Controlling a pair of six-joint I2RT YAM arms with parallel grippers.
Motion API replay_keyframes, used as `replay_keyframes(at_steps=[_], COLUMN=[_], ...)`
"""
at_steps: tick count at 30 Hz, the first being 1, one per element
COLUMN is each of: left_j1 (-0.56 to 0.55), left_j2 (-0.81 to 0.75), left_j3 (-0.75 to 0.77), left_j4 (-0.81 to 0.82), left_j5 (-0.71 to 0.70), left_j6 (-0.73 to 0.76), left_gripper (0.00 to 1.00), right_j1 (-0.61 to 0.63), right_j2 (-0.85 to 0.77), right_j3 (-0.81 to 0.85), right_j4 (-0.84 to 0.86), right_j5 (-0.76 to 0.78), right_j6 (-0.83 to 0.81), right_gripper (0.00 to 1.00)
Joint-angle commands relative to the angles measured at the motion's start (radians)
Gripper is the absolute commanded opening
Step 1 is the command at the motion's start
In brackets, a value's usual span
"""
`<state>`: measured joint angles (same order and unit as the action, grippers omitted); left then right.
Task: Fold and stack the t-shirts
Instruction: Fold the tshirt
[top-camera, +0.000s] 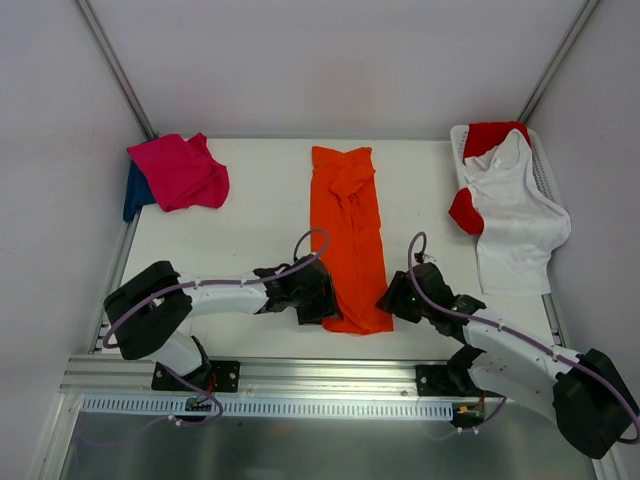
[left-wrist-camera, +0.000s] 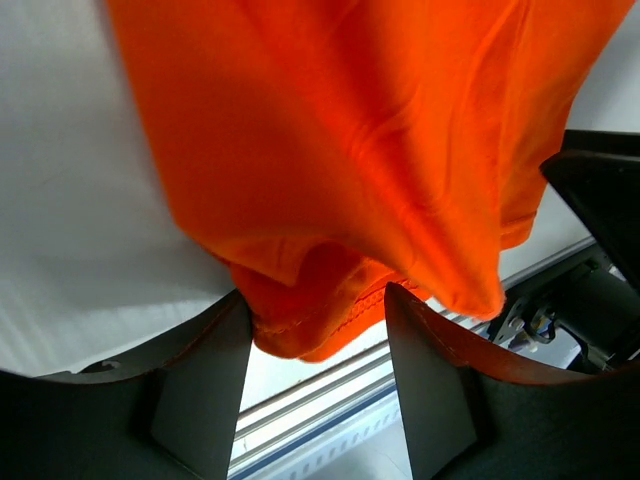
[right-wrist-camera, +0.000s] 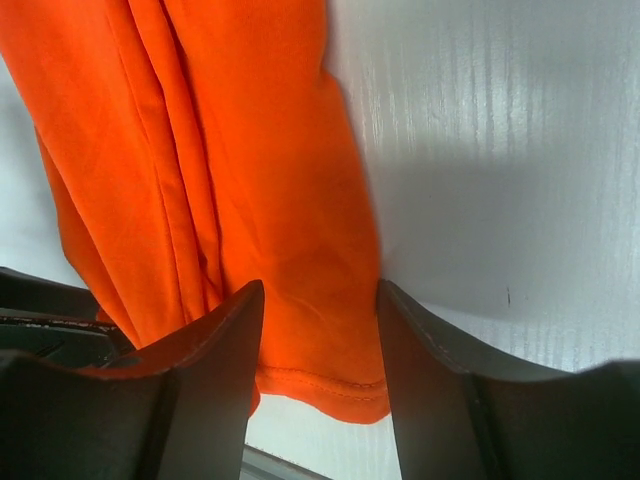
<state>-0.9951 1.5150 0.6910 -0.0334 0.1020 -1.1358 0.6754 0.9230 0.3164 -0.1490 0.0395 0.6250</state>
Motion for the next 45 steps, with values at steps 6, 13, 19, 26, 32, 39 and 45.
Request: replay_keyframes(at_steps=[6, 13, 19, 26, 32, 39, 45], left_j1=[-0.008, -0.007, -0.010, -0.016, -0.017, -0.017, 0.002], left_j2=[0.079, 0.077, 0.016, -0.078, -0.167, -0.256, -0.243], left_j3=[0.053, 0.054, 0.058, 0.050, 0.083, 0.133, 0.232], left_j4=[-0.014, -0.017, -0.048, -0.125, -0.175, -0.255, -0.280], left_j5=[-0.024, -0.025, -0.035, -0.087, -0.051, -0.044, -0.024], left_j6=[0.039, 0.042, 0.073, 0.099, 0.122, 0.143, 0.191], left_gripper=[0.34, 0.00, 0.00, 0.00, 0.00, 0.00, 0.00], right_j1=[-0.004, -0.005, -0.004, -0.004, -0.002, -0.002, -0.004], right_j2=[0.022, 0.036, 0.005, -0.156, -0.233, -0.265, -0.182], right_j3=[-0.026, -0.020, -0.001, 0.073, 0.160, 0.205, 0.269], right_j4=[-0.008, -0.004, -0.033, -0.203, -0.345, -0.423, -0.423], right_j5=[0.000, -0.001, -0.023, 0.008, -0.006, -0.001, 0.010], right_j6=[0.010, 0.007, 0.012, 0.001, 0.008, 0.009, -0.014], right_gripper=[0.23, 0.01, 0.00, 0.00, 0.01, 0.00, 0.01])
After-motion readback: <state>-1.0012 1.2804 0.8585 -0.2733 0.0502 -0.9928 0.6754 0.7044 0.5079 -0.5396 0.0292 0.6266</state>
